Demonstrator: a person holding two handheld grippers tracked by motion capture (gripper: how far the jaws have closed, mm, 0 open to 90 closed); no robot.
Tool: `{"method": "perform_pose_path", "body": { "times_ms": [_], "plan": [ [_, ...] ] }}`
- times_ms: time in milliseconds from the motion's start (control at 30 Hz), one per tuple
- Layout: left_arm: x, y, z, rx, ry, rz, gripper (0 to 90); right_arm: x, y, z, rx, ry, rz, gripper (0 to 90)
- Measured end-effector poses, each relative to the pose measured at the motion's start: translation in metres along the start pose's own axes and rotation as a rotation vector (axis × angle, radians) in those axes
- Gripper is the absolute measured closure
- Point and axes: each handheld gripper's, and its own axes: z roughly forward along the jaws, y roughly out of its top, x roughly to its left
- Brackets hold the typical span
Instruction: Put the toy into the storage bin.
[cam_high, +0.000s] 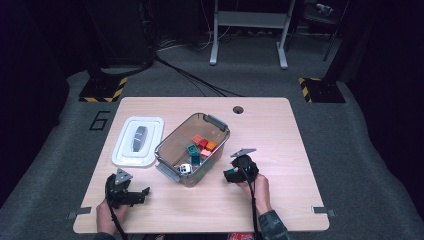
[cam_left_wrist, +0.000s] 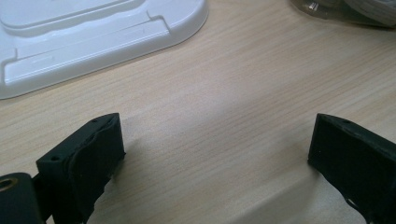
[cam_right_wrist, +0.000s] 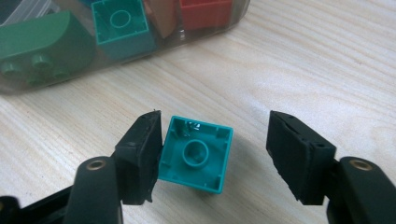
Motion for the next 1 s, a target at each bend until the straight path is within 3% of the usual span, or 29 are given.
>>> {"method": "perform_pose_path", "body": {
  "times_ms": [367,633,1000],
  "plan": [
    [0.000,0.000,0.000,0.003,0.000,0.001,3.3,0.002,0.002,0.006,0.029,0.012,-0.029,56.9],
    [0.000,0.000,0.000,0.000,-0.001,0.003,3.3,0.001,0.003,0.006,0.028,0.027,-0.035,58.5],
    [0.000,0.000,0.000,0.004,0.000,-0.001,3.3,0.001,0.010,-0.009,-0.009,0.036,-0.040,58.5]
  ]
}}
